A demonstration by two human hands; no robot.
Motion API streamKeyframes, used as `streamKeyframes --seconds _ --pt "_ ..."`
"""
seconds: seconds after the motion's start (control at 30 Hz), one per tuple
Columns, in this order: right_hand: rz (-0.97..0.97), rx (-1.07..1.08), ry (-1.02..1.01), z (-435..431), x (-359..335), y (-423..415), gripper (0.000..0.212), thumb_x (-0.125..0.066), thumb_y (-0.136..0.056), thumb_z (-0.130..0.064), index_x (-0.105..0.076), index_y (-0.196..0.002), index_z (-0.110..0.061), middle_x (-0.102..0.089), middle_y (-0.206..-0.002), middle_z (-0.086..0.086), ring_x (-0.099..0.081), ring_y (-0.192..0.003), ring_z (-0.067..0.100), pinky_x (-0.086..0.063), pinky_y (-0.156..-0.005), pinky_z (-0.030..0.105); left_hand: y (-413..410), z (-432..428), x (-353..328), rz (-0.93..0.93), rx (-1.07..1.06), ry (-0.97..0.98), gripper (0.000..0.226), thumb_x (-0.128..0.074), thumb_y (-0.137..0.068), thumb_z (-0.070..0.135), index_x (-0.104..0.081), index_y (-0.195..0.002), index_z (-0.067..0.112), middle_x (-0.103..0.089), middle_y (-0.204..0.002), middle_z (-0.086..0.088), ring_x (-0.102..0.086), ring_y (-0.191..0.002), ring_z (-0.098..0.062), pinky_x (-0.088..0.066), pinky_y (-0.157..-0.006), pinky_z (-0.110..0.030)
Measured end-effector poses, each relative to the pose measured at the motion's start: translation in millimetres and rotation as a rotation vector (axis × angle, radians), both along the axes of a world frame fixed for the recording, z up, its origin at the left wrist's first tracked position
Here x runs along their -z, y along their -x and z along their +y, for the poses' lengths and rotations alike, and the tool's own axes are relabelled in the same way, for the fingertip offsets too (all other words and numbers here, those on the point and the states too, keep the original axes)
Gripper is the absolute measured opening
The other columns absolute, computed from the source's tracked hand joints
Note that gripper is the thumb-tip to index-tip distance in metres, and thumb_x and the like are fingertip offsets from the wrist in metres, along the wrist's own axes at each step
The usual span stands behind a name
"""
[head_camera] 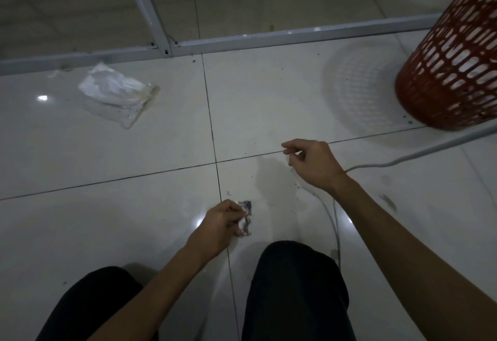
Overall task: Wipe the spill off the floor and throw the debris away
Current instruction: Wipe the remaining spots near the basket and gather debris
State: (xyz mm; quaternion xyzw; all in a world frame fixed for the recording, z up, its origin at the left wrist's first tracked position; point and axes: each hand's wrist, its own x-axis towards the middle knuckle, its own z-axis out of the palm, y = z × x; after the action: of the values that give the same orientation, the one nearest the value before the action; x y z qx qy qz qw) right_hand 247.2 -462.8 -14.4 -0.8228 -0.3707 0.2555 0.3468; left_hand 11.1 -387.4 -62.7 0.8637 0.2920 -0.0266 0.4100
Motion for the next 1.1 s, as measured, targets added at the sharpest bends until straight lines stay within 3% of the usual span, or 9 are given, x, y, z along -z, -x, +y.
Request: streamKeyframes --seconds 0.07,0.17,0.3,0.4,0.53,0.6,0.8,1.0,1.1 --pt "0.006 -0.006 -0.008 2.5 -0.4 2.6 0.029 -0.054 -0.085 -0.002 -0.067 -0.109 -0.009 -0.072 -0.098 0.007 -0.067 -0.071 0.019 -0.048 -0.073 0.018 -1.2 -10.4 0.5 -0.035 0.033 0.008 0.017 -0.054 -0.083 -0.012 -0.068 -0.093 -0.011 -0.059 -0.101 -0.021 -0.063 -0.085 -0.031 -0.048 -0.072 -0.01" --pt "0.009 -0.016 -0.007 4.7 -0.2 6.7 0.029 -0.053 -0.085 -0.002 -0.067 -0.11 -0.009 -0.071 -0.099 0.007 -0.068 -0.073 0.021 -0.051 -0.073 0.022 -0.9 -18.2 3.2 -0.071 0.104 -0.115 0.014 -0.062 -0.081 -0.001 -0.071 -0.092 -0.003 -0.061 -0.096 -0.018 -0.061 -0.086 -0.027 -0.048 -0.078 -0.024" --pt "0.014 -0.024 0.001 4.9 0.3 6.9 0.029 -0.053 -0.086 -0.002 -0.066 -0.111 -0.008 -0.071 -0.1 0.008 -0.067 -0.075 0.023 -0.05 -0.076 0.022 -6.9 -10.0 4.1 -0.073 -0.009 -0.202 0.008 -0.066 -0.078 0.003 -0.07 -0.085 0.003 -0.064 -0.088 -0.014 -0.059 -0.083 -0.028 -0.049 -0.078 -0.028" --pt "0.012 -0.015 0.005 3.7 0.5 3.8 0.03 -0.053 -0.086 -0.001 -0.067 -0.111 -0.009 -0.071 -0.1 0.008 -0.066 -0.074 0.02 -0.048 -0.073 0.02 -17.4 10.5 3.0 -0.087 -0.162 -0.237 0.009 -0.067 -0.077 -0.001 -0.071 -0.085 0.001 -0.064 -0.084 -0.017 -0.058 -0.079 -0.029 -0.041 -0.073 -0.02" --pt "0.005 -0.001 0.007 3.6 -0.4 -1.6 0.03 -0.052 -0.086 -0.001 -0.066 -0.111 -0.009 -0.071 -0.101 0.008 -0.066 -0.074 0.018 -0.05 -0.076 0.02 -25.5 26.9 1.2 -0.104 -0.222 -0.265 0.013 -0.063 -0.08 -0.003 -0.07 -0.091 -0.004 -0.065 -0.09 -0.021 -0.059 -0.084 -0.032 -0.047 -0.078 -0.033" --pt "0.008 0.02 -0.012 2.5 -0.9 -6.2 0.029 -0.052 -0.086 -0.001 -0.067 -0.111 -0.008 -0.071 -0.101 0.008 -0.065 -0.074 0.017 -0.049 -0.071 0.013 -26.6 25.2 0.7 -0.111 -0.229 -0.253 0.015 -0.063 -0.079 -0.005 -0.071 -0.092 -0.004 -0.066 -0.091 -0.021 -0.06 -0.084 -0.033 -0.05 -0.079 -0.035" --pt "0.012 0.094 -0.079 2.5 -4.1 -20.4 0.03 -0.053 -0.085 0.0 -0.067 -0.11 -0.009 -0.071 -0.099 0.008 -0.069 -0.076 0.022 -0.052 -0.07 0.013 -23.6 -15.6 7.9 -0.131 0.024 -0.151 0.015 -0.067 -0.079 0.005 -0.073 -0.092 0.006 -0.07 -0.096 -0.015 -0.063 -0.09 -0.03 -0.042 -0.083 -0.023" --pt "0.043 0.23 -0.155 -6.0 -0.2 -33.2 0.032 -0.05 -0.085 0.001 -0.066 -0.111 -0.01 -0.068 -0.094 0.003 -0.069 -0.075 0.018 -0.048 -0.065 0.003 -70.5 -45.4 8.0 -0.206 0.238 -0.117 0.014 -0.066 -0.08 0.004 -0.073 -0.091 -0.001 -0.071 -0.094 -0.019 -0.064 -0.088 -0.03 -0.049 -0.075 -0.029" --pt "0.067 0.268 -0.186 -12.1 1.9 -39.7 0.034 -0.049 -0.085 0.002 -0.066 -0.111 -0.01 -0.068 -0.092 0.003 -0.068 -0.07 0.015 -0.048 -0.065 0.002 -98.2 -43.6 8.5 -0.184 0.286 -0.143 0.016 -0.061 -0.084 0.003 -0.071 -0.095 -0.003 -0.068 -0.101 -0.022 -0.061 -0.094 -0.032 -0.051 -0.08 -0.035"
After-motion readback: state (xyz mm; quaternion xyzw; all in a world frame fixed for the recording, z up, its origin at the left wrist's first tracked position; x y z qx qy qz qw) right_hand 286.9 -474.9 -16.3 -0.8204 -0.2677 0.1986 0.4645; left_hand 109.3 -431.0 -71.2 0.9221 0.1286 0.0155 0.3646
